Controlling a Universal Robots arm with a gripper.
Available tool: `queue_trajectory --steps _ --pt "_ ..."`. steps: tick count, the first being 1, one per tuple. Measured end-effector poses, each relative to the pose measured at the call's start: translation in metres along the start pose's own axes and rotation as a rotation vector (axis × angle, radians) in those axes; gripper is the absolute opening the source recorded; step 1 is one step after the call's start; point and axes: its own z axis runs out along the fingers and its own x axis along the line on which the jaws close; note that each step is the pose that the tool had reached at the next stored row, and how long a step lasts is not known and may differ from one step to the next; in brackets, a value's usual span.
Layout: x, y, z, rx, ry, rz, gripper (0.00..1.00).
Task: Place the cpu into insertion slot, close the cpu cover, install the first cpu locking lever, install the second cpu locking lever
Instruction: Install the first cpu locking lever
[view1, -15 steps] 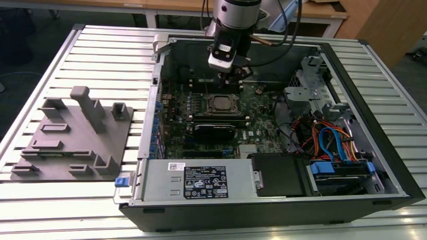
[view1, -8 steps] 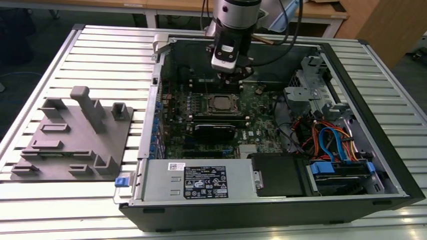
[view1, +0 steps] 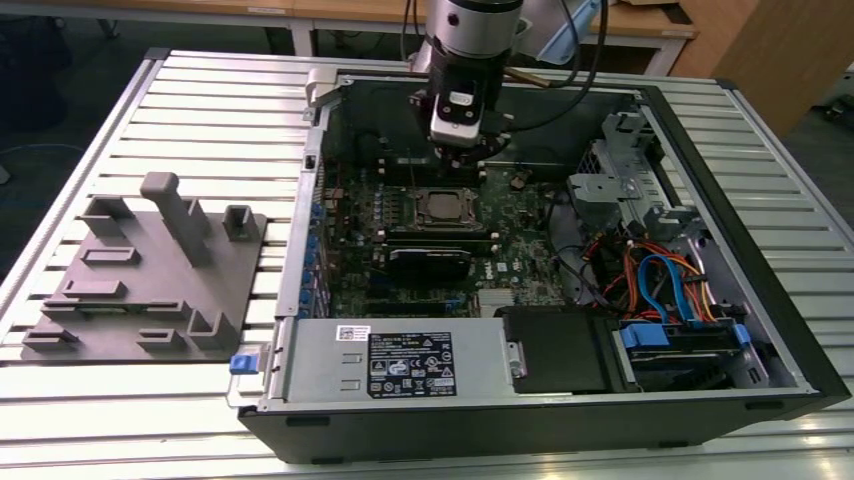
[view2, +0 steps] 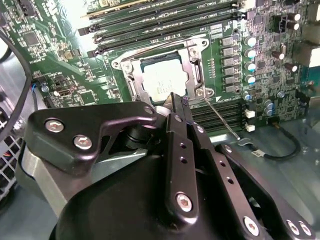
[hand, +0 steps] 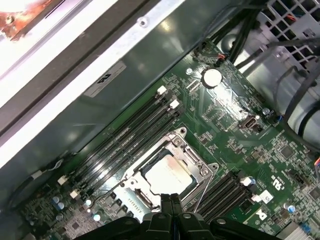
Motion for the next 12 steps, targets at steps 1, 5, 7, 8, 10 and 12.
queue_trajectory --steps 1,5,7,8,10,12 --pt "0.0000 0.0000 0.0000 0.0002 0.0001 -0.009 0.10" --pt "0.0000 0.0000 0.0000 0.0008 0.0004 -0.043 0.10" --pt "0.0000 0.0000 0.0000 0.0010 0.0005 -0.060 0.10" --pt "0.0000 0.0000 0.0000 0.0012 0.0006 -0.068 0.10" --pt "0.0000 0.0000 0.0000 0.0014 0.0007 -0.082 0.10" --pt "0.0000 0.0000 0.0000 0.0016 0.0008 -0.096 0.10"
